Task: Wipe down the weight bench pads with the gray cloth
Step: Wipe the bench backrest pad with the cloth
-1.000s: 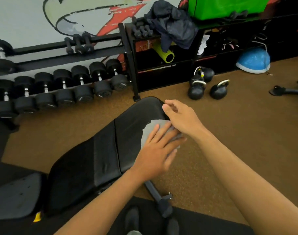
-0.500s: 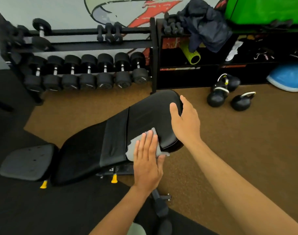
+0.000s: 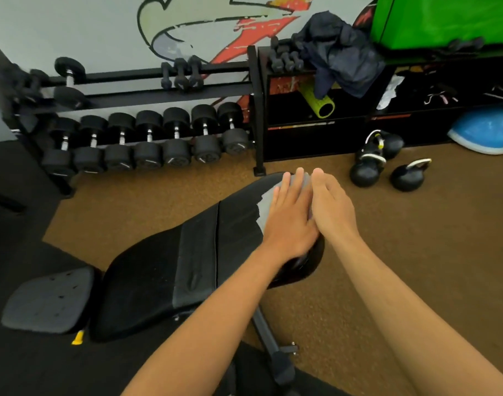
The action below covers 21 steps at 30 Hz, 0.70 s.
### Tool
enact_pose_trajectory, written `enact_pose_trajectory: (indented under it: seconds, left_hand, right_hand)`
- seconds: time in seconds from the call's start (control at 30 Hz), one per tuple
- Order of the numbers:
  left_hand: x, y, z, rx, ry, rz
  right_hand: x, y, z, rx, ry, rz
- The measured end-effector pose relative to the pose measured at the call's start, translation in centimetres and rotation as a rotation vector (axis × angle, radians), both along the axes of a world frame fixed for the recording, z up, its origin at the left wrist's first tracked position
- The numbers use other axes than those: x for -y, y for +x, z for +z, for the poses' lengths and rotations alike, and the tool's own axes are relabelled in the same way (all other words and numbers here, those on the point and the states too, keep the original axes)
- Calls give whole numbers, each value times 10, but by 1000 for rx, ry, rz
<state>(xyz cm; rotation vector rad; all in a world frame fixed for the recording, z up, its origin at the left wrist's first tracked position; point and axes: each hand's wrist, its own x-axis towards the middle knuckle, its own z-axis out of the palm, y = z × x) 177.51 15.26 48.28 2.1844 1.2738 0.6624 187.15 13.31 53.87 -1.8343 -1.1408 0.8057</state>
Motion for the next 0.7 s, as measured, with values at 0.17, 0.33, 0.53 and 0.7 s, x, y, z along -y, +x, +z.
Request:
enact_pose_trajectory:
  seconds: [0.17,0.33,0.53,0.7]
  left_hand:
    - [-80,-23,0,13,-298,219]
    - [-98,-37,-12,49,-374,280]
    - [1,-48,-24,54,-231,181]
    - [108,-66,-35,89,-173,177]
  right_hand:
    - [-13,-10,1,79,-84,108]
    - [-18,-19,-12,250,-109,209]
    - [-20,-18,-17,253,-71,172]
    - [-18,-19,-16,250,-70,153]
